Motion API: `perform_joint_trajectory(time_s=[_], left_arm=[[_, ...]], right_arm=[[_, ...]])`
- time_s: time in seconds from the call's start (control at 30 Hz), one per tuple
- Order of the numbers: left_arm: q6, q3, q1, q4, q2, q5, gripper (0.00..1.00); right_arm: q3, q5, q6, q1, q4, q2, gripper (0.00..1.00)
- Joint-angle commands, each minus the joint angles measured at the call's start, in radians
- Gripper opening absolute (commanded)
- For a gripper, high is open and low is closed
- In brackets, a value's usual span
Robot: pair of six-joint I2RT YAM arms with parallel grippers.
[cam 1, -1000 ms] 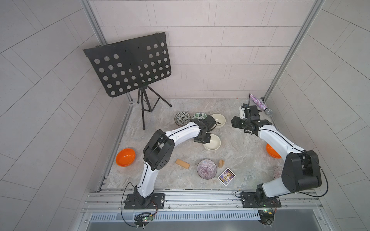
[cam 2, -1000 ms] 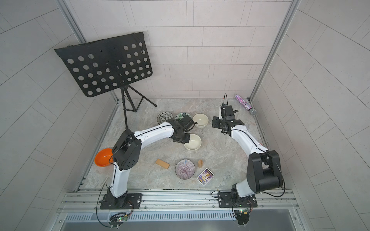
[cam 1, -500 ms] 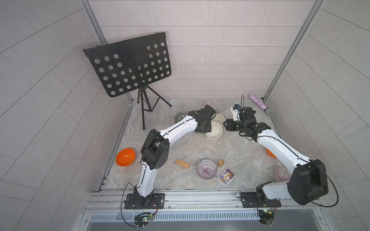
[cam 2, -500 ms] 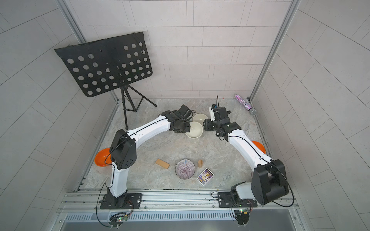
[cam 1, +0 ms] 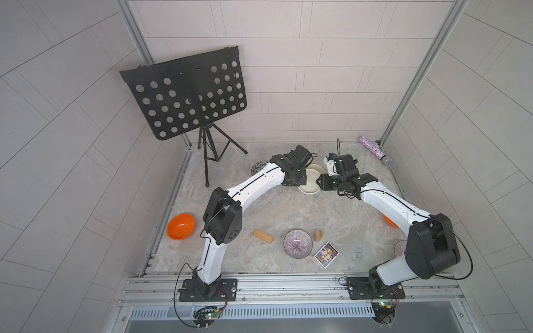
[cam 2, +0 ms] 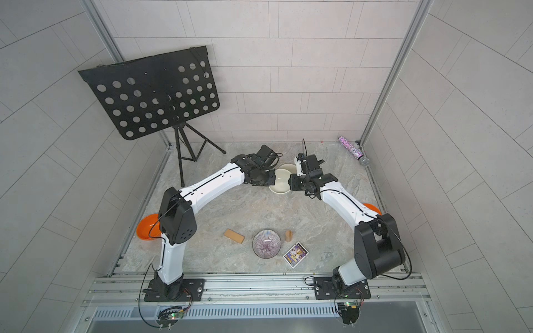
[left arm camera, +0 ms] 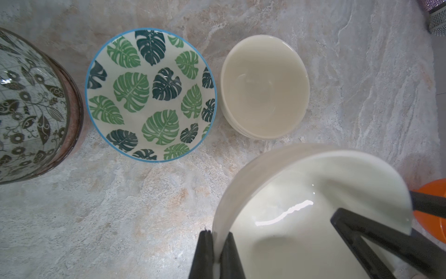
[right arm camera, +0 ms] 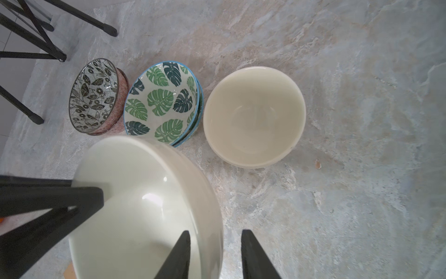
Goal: Stack the bowls
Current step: Place the bowl in the bowl.
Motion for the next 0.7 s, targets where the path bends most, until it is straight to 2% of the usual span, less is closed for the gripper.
perform_joint_trajectory(time_s=[0.0,0.07,0.13,0.23,0.3,0.43,0.47,0.5,0.67], left_arm=[[0.006,0.048,-0.002,0.016,-0.008,0.017,0.00],[0.007,0.054,-0.003,0.014,-0.001,0.019,0.00],[0.007,0.063,-0.003,0.011,0.005,0.016,0.06],[0.017,0.076,-0.003,0.003,0.009,0.000,0.23],[0.025,0.079,-0.003,0.000,0.006,-0.017,0.32],[0.032,0.083,0.006,-0.010,-0.021,-0.058,0.79],[0.032,0.079,0.011,-0.011,-0.041,-0.078,0.97],[0.034,0.074,0.014,-0.010,-0.060,-0.096,0.99],[0.050,-0.013,0.040,0.025,-0.181,-0.204,1.00]], right_arm=[[0.033,0.012,0.010,0.000,0.000,0.027,0.20],[0.054,0.006,0.008,0.000,-0.016,0.048,0.10],[0.073,0.001,0.007,-0.001,-0.030,0.062,0.02],[0.090,-0.003,0.006,-0.004,-0.045,0.077,0.00],[0.096,-0.007,0.005,-0.011,-0.052,0.079,0.00],[0.151,-0.023,-0.017,-0.046,-0.096,0.106,0.00],[0.181,-0.019,-0.029,-0.057,-0.128,0.124,0.00],[0.198,-0.012,-0.036,-0.067,-0.143,0.136,0.00],[0.271,-0.003,-0.048,-0.121,-0.158,0.191,0.00]])
